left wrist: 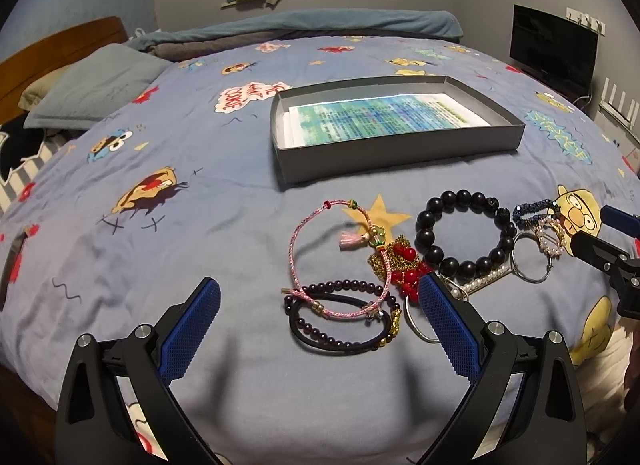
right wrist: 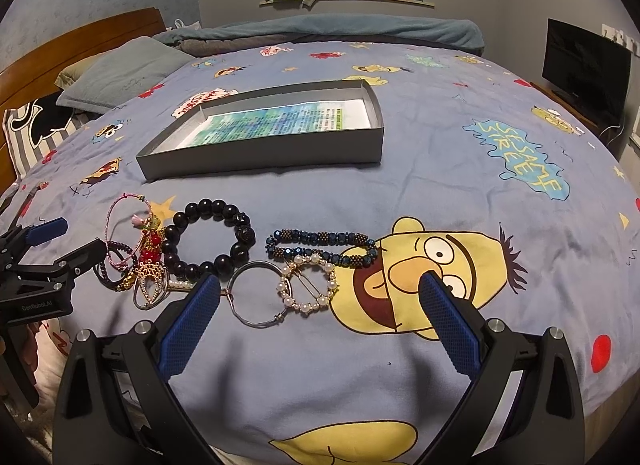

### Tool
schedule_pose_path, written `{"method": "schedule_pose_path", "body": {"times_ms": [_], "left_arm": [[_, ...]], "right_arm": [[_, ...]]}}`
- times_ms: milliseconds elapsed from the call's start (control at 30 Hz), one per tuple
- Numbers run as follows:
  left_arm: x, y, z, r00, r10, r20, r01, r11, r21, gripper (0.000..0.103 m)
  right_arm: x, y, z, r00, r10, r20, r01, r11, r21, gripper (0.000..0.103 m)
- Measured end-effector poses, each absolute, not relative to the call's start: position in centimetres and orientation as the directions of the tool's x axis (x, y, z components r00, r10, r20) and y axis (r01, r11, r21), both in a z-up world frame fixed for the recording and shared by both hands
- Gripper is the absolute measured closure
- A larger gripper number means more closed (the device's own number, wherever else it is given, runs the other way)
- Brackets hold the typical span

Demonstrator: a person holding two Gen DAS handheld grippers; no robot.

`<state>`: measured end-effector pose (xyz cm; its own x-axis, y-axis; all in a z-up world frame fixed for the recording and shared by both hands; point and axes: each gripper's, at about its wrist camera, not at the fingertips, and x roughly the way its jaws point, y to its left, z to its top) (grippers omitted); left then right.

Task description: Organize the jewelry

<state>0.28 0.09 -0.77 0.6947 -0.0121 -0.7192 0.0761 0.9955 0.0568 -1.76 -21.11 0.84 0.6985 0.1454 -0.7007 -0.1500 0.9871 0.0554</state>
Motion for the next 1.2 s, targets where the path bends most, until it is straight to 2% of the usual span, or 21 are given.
{"method": "schedule_pose_path", "body": {"times_ms": [1200], "left_arm": [[0.64, 0.58, -0.81, 0.692, -0.009, -0.722, 0.076, 0.995, 0.06, 0.005]], "right_arm": [[-1.24, -21.48, 0.69, 0.703, 0.138, -0.698, -0.136, 0.989, 0.059, 0.005]]}}
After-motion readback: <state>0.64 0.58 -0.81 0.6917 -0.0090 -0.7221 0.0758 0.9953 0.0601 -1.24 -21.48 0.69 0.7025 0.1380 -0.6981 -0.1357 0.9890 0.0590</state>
